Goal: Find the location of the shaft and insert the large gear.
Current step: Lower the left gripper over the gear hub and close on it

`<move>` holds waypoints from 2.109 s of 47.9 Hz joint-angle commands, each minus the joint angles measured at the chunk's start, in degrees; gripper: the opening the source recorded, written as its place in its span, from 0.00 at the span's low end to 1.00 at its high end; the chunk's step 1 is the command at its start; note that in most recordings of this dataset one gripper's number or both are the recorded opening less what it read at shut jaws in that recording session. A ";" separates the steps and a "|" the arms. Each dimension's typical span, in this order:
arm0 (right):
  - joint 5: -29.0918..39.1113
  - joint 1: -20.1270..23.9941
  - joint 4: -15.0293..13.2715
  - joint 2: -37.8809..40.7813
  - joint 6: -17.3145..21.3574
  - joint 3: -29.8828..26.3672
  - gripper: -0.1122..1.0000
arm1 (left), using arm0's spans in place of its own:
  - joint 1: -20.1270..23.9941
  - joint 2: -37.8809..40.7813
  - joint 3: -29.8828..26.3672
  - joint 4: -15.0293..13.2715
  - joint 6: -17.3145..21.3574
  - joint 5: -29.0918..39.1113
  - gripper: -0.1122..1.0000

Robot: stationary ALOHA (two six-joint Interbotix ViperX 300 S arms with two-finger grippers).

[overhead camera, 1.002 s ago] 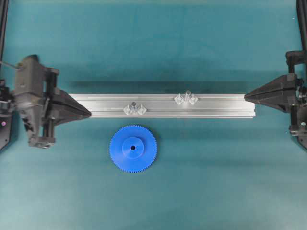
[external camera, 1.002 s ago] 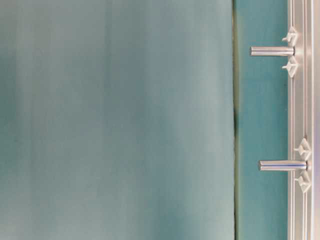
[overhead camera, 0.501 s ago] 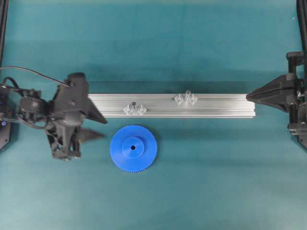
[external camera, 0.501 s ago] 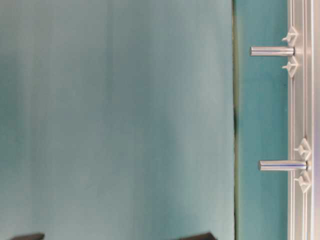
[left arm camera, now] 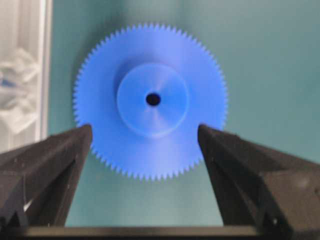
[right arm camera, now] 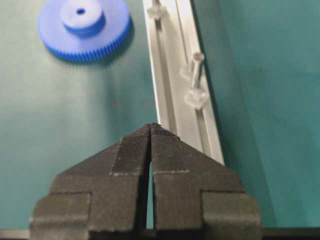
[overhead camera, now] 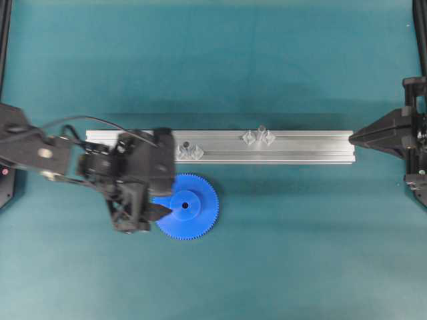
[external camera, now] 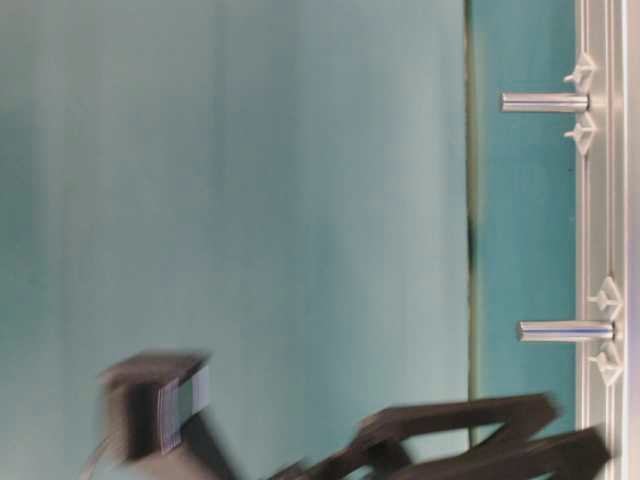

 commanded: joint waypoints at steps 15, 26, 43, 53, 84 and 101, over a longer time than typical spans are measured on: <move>0.35 -0.26 0.00 -0.97 0.70 0.00 0.11 | -0.26 8.17 -6.42 0.09 0.00 1.14 0.92; 0.44 -0.18 0.00 -1.85 0.70 0.26 0.11 | -0.26 10.99 -8.88 0.09 0.09 3.34 0.92; 0.62 -0.18 0.00 -2.11 0.70 0.88 0.11 | -0.26 12.74 -10.46 0.18 0.09 8.09 0.94; 0.62 -0.26 0.00 -2.20 0.70 1.05 0.11 | -0.44 13.01 -11.60 0.09 -0.26 8.26 0.94; 0.62 -0.18 0.00 -5.36 2.81 2.81 0.11 | -1.93 14.33 -12.39 0.09 -1.32 9.14 0.94; 0.62 -0.18 0.00 -5.36 2.81 3.16 0.11 | -2.11 14.85 -12.22 0.09 -1.85 9.14 0.94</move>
